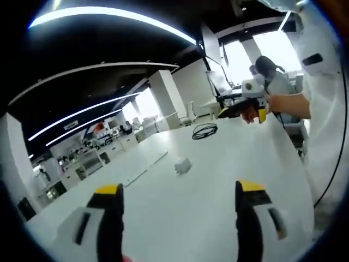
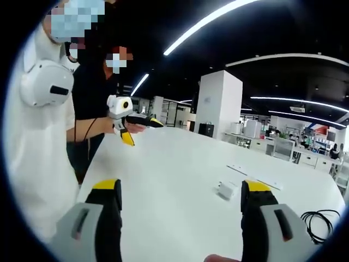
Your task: Plug the desk Type‑C cable into the charger adapter.
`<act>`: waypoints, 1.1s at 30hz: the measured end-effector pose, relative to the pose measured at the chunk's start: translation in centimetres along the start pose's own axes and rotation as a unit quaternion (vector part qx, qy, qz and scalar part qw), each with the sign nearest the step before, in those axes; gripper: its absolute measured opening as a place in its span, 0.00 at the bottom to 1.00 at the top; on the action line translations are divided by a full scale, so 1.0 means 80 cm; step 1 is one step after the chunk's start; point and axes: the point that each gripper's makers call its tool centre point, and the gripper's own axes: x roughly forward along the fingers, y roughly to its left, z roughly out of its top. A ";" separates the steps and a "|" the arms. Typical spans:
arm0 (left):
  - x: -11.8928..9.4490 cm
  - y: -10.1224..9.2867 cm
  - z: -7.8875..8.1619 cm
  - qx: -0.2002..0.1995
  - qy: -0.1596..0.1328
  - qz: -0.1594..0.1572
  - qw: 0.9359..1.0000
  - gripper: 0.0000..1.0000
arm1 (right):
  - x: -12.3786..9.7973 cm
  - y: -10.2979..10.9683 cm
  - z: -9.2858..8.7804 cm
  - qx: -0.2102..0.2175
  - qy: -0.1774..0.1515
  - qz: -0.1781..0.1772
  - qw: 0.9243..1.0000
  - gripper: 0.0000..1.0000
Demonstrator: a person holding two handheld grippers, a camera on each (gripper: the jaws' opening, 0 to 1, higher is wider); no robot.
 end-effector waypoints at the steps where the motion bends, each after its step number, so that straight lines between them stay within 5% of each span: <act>1: 0.002 0.001 0.000 0.001 0.002 -0.001 1.000 0.84 | 0.000 0.000 0.000 0.000 0.000 0.000 1.000 0.92; 33: 0.064 0.000 -0.003 0.036 0.042 -0.073 0.996 0.77 | -0.001 -0.023 -0.010 0.006 -0.002 -0.005 1.000 0.91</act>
